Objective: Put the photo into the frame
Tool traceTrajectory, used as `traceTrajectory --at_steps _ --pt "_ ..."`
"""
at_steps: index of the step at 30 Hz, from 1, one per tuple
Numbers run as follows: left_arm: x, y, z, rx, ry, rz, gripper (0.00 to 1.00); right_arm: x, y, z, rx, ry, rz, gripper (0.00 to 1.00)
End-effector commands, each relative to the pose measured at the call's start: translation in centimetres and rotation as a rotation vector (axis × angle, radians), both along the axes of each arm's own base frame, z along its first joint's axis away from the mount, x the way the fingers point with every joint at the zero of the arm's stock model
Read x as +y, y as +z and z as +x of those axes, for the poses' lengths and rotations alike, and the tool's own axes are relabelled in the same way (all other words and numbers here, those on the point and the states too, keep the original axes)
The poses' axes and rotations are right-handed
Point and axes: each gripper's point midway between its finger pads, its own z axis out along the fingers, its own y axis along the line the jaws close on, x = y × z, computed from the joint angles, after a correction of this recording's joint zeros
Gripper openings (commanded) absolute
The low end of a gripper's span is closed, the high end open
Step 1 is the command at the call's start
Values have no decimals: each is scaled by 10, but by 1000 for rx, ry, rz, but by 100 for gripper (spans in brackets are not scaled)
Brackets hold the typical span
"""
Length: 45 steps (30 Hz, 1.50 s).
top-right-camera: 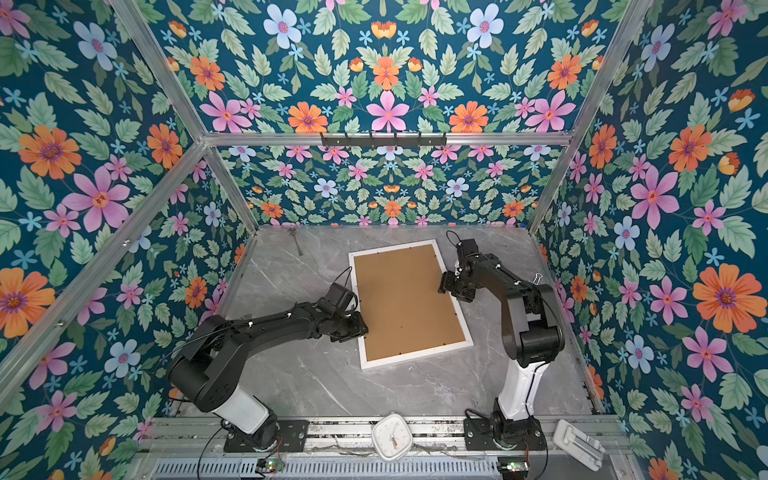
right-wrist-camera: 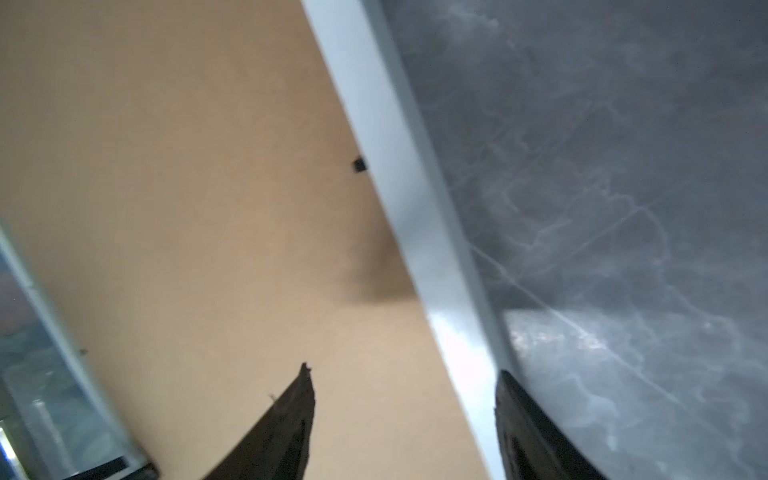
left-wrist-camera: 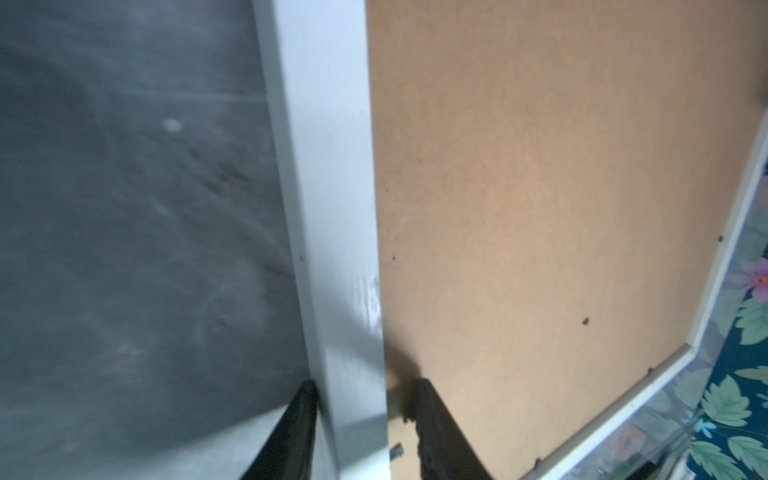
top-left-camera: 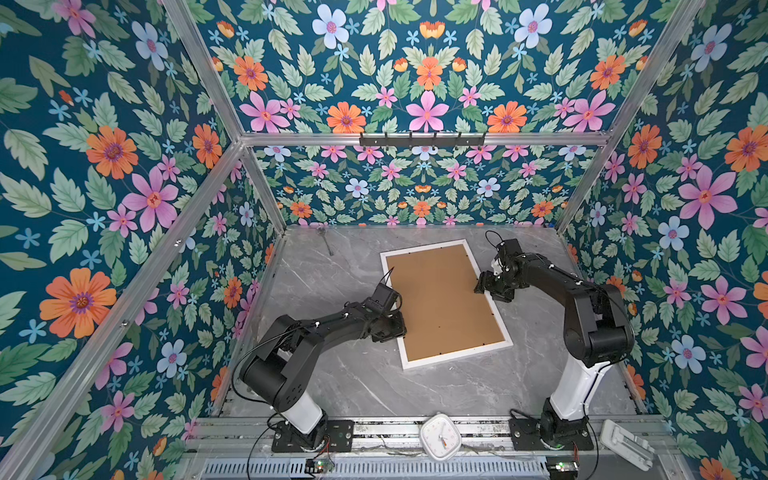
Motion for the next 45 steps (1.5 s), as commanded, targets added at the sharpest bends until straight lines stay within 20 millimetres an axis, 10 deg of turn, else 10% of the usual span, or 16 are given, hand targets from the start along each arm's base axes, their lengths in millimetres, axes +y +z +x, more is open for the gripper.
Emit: traceTrajectory --at_steps 1,10,22,45 --pt "-24 20 12 -64 -26 -103 41 -6 12 -9 3 28 -40 69" --pt "-12 18 11 -38 -60 12 41 -6 61 -46 -81 40 -29 69" --pt "-12 7 1 48 -38 112 35 4 69 -102 -144 95 -69 69" --pt "2 -10 0 83 -40 344 23 41 67 -118 -263 249 -74 69"
